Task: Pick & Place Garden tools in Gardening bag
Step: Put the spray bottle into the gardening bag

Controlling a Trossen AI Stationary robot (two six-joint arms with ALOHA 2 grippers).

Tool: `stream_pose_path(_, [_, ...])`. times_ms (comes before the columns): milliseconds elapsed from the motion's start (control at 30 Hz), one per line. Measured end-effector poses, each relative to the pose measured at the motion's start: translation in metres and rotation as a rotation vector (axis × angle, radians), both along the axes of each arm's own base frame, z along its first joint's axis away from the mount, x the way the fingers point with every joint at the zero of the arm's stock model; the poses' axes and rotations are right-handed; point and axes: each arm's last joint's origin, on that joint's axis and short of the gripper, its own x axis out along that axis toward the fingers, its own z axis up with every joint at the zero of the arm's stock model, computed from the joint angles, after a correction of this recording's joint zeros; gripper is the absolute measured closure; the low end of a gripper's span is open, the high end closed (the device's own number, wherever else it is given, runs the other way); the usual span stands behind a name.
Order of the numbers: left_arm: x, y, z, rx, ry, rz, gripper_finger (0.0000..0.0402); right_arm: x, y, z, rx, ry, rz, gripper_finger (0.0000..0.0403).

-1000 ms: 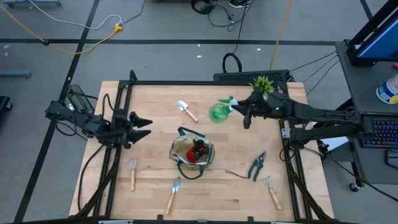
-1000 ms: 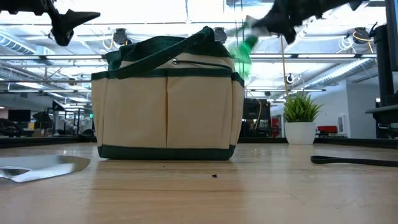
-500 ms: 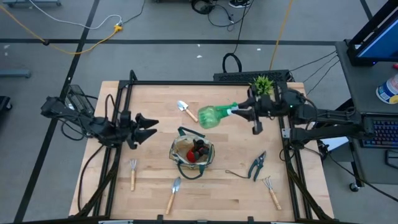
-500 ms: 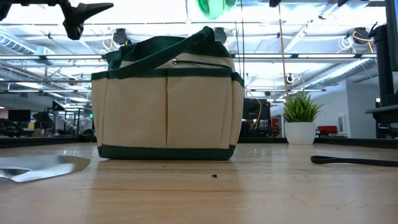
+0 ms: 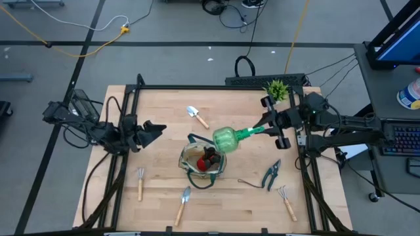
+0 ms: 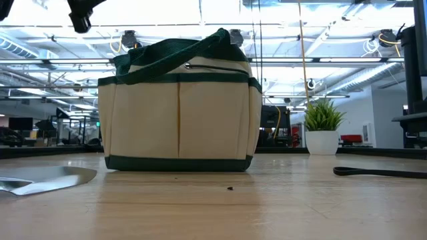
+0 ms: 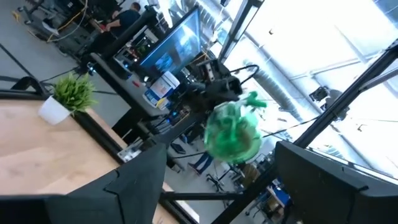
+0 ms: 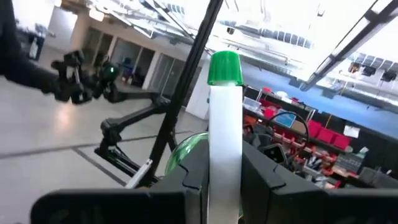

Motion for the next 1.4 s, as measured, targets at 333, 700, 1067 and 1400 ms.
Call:
stream_pose_path(333, [0.029, -0.011, 0.057, 0.111, 0.136, 0.017, 0.0094, 0.015, -0.002, -0.012, -0.106, 0.012, -0.003, 0.0358])
stream_pose_path(700, [0.079, -0.01, 0.115, 0.229, 0.412, -0.129, 0.0094, 0.022, -0.002, -0.019, -0.132, 0.035, 0.059, 0.0358])
stream_pose_path(1067, [0.134, 0.01, 0.149, 0.292, 0.588, -0.293, 0.0094, 0.023, -0.002, -0.025, -0.103, 0.114, 0.077, 0.0358])
stream_pose_path(1400, [0.181, 0.037, 0.14, 0.273, 0.649, -0.447, 0.0094, 0.023, 0.008, -0.025, -0.117, 0.103, 0.147, 0.0358])
